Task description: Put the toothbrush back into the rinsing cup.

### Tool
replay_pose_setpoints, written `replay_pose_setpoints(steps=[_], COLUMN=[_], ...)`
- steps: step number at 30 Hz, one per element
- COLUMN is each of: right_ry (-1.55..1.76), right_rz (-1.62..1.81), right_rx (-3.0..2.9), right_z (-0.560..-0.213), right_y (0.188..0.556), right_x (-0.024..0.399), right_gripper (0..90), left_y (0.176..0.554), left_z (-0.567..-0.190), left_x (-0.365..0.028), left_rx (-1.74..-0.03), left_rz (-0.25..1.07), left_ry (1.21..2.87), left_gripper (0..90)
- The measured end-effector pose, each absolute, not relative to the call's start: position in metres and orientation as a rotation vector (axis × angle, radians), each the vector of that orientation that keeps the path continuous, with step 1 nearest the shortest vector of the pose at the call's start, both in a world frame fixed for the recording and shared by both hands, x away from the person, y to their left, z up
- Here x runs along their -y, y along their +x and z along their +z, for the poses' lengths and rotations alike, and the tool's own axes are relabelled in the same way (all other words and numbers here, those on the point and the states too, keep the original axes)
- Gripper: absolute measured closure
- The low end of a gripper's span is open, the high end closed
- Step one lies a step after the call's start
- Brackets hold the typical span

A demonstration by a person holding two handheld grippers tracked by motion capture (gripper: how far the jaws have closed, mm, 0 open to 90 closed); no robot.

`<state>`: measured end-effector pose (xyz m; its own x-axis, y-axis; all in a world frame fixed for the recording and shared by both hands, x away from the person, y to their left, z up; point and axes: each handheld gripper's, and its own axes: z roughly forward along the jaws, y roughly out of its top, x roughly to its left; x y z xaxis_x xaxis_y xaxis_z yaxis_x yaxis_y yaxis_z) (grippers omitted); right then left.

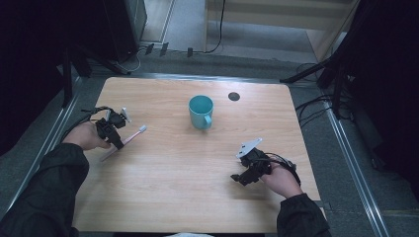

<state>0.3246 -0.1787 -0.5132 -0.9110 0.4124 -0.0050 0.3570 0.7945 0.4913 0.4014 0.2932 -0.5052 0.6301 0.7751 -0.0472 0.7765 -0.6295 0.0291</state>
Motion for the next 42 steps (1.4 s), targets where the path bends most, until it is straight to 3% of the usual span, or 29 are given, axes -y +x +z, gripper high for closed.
replay_pose_setpoints(steps=[22, 42], right_ry=[0.615, 0.624], right_rz=[0.748, 0.754], right_rx=[-2.875, -2.868], right_z=[-0.513, -0.513], right_y=[0.325, 0.324], right_x=[0.179, 0.180], right_gripper=[20.7, 20.7], left_y=[0.403, 0.392], left_z=[-0.480, -0.456], left_x=[-0.297, -0.287], left_rx=[-1.363, -1.347], left_rz=[-0.101, -0.031], left_ry=[2.667, 2.420], left_gripper=[79.7, 79.7])
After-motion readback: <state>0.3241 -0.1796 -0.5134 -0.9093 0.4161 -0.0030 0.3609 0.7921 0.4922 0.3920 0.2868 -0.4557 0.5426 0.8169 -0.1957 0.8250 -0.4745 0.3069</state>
